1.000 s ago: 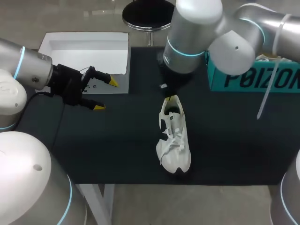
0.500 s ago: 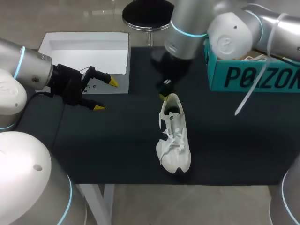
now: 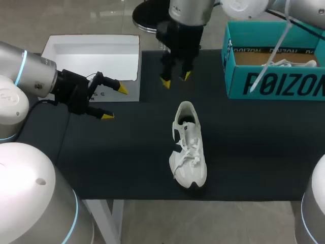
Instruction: Take the shoe out of the shoebox, open the shoe tongue, remove and reinsert the insole, then place the shoe into the shoebox
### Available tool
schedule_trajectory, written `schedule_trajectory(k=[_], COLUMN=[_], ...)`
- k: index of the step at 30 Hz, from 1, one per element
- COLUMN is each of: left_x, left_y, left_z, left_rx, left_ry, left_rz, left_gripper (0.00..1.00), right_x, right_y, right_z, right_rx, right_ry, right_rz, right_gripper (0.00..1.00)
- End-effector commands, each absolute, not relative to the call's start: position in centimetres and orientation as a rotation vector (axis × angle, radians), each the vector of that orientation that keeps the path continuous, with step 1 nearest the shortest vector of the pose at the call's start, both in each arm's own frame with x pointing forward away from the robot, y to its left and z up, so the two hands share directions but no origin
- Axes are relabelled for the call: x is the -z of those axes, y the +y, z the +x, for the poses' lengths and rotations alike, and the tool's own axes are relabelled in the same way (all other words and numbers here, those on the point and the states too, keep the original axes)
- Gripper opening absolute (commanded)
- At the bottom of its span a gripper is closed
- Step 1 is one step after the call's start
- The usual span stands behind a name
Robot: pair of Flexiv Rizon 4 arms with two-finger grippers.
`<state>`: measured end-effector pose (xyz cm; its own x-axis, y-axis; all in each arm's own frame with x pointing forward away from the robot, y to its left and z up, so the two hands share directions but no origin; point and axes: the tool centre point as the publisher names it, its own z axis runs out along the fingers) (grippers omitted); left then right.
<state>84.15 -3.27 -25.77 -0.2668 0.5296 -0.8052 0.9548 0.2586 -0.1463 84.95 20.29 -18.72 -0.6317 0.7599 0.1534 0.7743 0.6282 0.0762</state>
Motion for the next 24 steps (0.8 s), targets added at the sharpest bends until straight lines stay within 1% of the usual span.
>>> schedule_trajectory(k=[1,6,8,10,14,17,19,24], left_x=[25.8,25.8,25.8,25.8,25.8,25.8,25.8,25.8], left_y=[-3.3,-3.3,-3.3,-3.3,-3.3,-3.3,-3.3,-3.3], left_z=[84.1,84.1,84.1,84.1,84.1,84.1,84.1,84.1], left_rx=[0.86,0.86,0.86,0.86,0.86,0.86,0.86,0.86], left_ry=[1.904,1.904,1.904,1.904,1.904,1.904,1.904,1.904], left_rz=[1.345,1.345,1.345,1.345,1.345,1.345,1.345,1.345], left_gripper=[1.0,1.0,1.0,1.0,1.0,1.0,1.0,1.0], right_x=[18.9,18.8,18.8,18.8,18.6,18.5,18.6,19.4], right_y=[20.7,19.1,18.3,17.3,15.5,14.7,14.4,13.9], right_z=[84.8,83.5,83.0,82.5,82.0,82.0,82.2,83.5], right_rx=[1.309,1.009,0.966,0.792,0.731,0.589,0.479,0.355], right_ry=[-2.18,-2.512,-2.646,-2.768,-2.944,-3.068,-3.118,-3.15], right_rz=[-1.593,-1.475,-1.351,-1.292,-1.103,-0.897,-0.833,-0.763], right_gripper=[1.0,1.0,1.0,1.0,1.0,1.0,1.0,1.0])
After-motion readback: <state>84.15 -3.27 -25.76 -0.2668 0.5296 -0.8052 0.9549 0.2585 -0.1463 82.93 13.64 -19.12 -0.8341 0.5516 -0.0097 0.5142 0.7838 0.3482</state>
